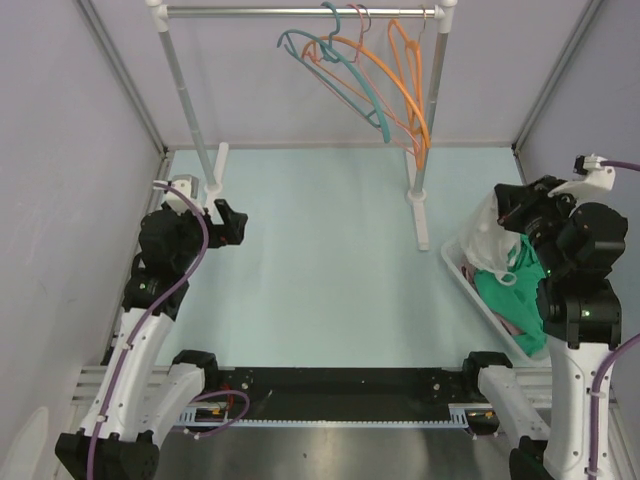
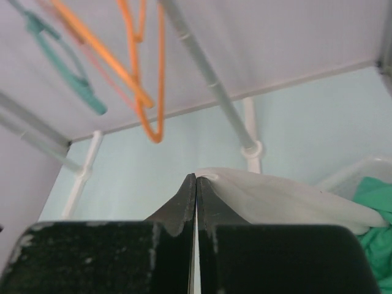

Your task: Place the tank top on the hanger

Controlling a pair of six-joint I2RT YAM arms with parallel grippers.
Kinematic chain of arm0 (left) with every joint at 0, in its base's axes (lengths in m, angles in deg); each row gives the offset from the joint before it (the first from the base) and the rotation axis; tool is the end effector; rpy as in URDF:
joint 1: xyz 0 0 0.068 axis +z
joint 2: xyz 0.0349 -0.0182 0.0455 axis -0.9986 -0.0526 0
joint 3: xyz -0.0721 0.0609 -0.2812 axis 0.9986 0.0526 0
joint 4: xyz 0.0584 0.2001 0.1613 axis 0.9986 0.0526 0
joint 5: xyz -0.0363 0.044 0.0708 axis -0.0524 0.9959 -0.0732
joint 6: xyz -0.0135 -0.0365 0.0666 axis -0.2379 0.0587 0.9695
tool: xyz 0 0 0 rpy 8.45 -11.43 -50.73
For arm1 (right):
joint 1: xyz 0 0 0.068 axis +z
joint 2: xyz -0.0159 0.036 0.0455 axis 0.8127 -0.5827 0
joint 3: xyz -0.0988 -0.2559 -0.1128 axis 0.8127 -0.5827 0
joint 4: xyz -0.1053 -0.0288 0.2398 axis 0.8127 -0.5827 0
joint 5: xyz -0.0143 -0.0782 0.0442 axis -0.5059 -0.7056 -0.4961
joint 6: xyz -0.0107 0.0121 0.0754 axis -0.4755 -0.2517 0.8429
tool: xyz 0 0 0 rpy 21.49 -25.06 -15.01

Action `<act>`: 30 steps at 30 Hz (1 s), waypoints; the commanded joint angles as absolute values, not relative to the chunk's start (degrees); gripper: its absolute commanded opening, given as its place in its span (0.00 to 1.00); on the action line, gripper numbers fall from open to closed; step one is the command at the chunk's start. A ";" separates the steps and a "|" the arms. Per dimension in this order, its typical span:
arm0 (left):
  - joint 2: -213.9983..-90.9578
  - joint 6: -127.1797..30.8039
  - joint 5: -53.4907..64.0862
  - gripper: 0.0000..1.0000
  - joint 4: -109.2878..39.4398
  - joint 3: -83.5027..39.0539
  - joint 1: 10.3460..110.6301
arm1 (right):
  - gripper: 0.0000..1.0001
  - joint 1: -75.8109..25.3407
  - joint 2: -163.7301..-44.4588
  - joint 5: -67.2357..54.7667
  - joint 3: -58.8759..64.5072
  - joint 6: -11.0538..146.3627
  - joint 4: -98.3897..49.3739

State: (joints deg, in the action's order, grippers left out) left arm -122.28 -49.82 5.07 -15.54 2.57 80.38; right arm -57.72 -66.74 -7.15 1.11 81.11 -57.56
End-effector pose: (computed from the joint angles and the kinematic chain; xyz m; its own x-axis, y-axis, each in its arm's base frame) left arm 0.1932 -0.0321 0.3514 -0.3105 -0.1917 -0.9310 0.1893 0.9474 -0.2582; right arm 0.1341 -0.0002 0.4807 -0.0765 0.3492 -0.9339 -0.0340 0.9352 0.3524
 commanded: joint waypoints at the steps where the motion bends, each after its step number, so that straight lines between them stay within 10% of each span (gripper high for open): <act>1: -119.44 -46.72 7.40 0.99 -17.00 3.27 80.66 | 0.00 -51.32 -66.26 1.05 1.98 79.12 -58.63; 9: -120.75 -46.01 5.56 0.99 -16.82 3.27 80.66 | 0.00 -30.84 -66.95 1.78 -1.10 77.37 -54.06; 18: -120.84 -44.78 6.61 0.99 -17.00 3.63 80.66 | 0.00 7.66 -78.63 -26.51 1.61 68.14 -48.61; 30: -121.72 -44.69 9.16 0.99 -16.74 3.72 80.66 | 0.00 8.84 -92.88 -31.62 7.87 70.05 -43.95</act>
State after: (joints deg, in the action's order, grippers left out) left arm -121.32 -45.56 7.43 -15.56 3.44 80.38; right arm 10.89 -92.62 -26.13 5.03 69.11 -48.12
